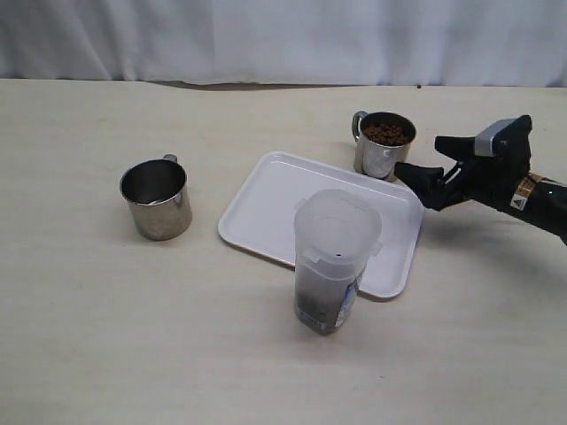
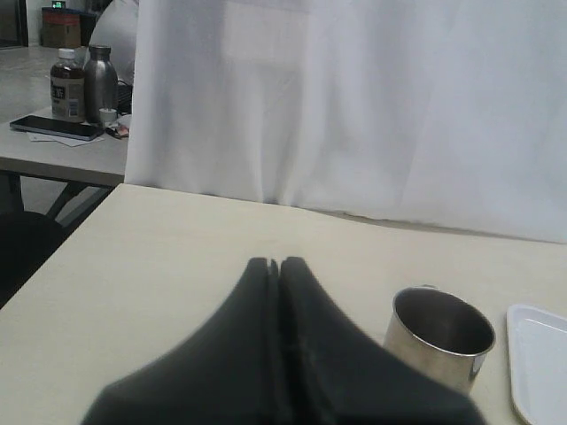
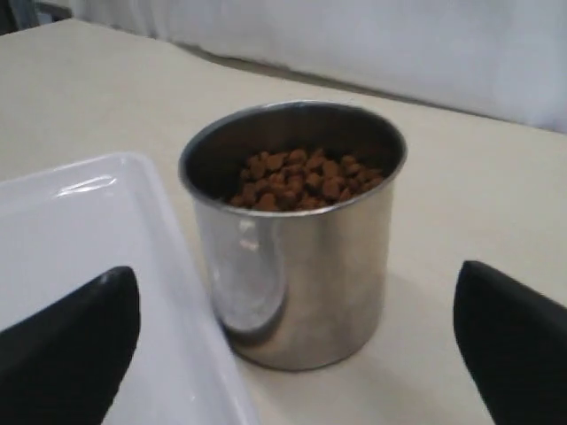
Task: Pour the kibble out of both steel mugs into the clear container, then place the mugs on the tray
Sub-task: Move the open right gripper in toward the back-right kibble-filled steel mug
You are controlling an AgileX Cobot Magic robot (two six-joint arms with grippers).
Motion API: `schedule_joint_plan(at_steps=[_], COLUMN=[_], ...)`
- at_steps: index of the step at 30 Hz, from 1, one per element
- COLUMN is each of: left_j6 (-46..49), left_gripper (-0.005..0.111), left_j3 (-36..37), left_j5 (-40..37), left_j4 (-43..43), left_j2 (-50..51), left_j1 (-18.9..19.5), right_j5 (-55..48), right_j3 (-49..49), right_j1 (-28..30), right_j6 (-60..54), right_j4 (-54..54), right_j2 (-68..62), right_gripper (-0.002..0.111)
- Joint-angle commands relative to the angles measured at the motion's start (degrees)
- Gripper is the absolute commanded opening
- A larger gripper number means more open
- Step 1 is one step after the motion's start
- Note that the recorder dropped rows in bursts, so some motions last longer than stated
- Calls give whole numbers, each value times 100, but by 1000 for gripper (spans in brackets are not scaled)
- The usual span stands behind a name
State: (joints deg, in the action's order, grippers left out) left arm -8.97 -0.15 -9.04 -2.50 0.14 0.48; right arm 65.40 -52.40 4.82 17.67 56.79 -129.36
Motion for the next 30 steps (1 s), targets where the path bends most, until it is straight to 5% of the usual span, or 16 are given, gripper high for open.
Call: schedule_joint_plan(at_steps=[1, 30], left_j6=[-17, -5], left_gripper=[0, 0], left_j3=[15, 15], left_j5=[36, 36], left_j4=[29, 29], left_j2=[-14, -14], left_j1=[-48, -48], right_j5=[-70, 353], right_j3=[-25, -616], right_j1=[-157, -762], right_j6=[-39, -539], right_j4=[-530, -1754], right_j2=[-12, -718], right_gripper=[82, 82])
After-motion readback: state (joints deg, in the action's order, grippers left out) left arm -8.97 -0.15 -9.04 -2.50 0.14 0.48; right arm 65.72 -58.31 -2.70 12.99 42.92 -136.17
